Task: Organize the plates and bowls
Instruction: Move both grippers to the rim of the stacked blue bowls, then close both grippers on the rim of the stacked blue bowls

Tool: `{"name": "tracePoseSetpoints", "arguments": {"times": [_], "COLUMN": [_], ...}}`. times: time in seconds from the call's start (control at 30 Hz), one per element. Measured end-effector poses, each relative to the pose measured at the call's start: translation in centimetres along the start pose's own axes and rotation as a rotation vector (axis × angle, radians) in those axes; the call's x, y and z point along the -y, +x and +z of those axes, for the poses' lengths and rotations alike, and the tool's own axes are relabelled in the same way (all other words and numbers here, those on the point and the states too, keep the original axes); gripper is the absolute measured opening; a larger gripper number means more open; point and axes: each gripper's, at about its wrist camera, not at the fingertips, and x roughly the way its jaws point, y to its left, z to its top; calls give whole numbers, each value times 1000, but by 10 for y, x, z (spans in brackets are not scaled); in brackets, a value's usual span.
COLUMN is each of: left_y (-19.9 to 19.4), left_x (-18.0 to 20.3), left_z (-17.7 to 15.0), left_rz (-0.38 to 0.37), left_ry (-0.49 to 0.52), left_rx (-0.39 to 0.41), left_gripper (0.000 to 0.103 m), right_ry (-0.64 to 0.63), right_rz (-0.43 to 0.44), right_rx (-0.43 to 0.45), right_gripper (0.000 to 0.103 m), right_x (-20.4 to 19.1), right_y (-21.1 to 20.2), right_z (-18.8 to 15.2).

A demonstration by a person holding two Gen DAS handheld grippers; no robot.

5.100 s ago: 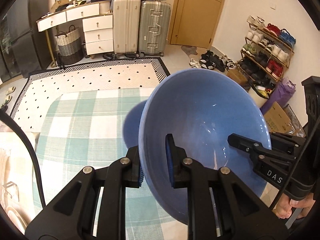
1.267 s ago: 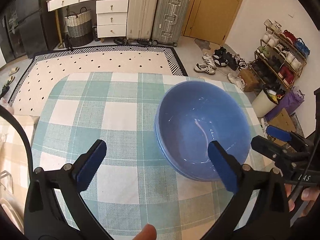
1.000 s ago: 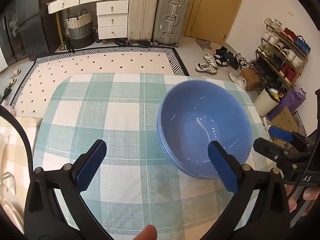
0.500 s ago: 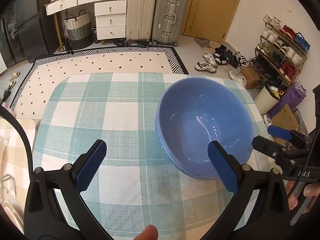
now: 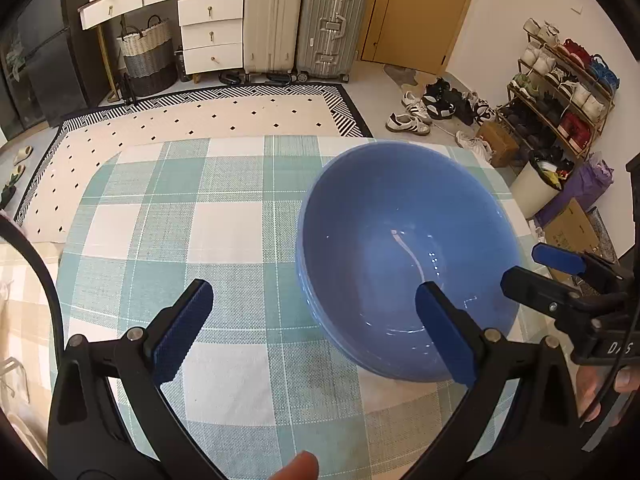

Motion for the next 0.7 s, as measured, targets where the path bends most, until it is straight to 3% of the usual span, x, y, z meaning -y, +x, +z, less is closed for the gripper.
{"name": "tracePoseSetpoints", "arguments": {"times": [0.53, 0.7], "left_y": [38, 49], "left_x": [-7, -11], "left_z": [5, 6], "left_rz": [-16, -17], "left_ry": [-6, -15], "left_rx": [-31, -44], "left_gripper": [95, 91], "right_ry": [14, 15], "right_rz": [29, 25], "right_rx": [-50, -64], "right_gripper": [97, 93], "right_x": [4, 6], "right_y": [34, 41], "right_z": [6, 6]}}
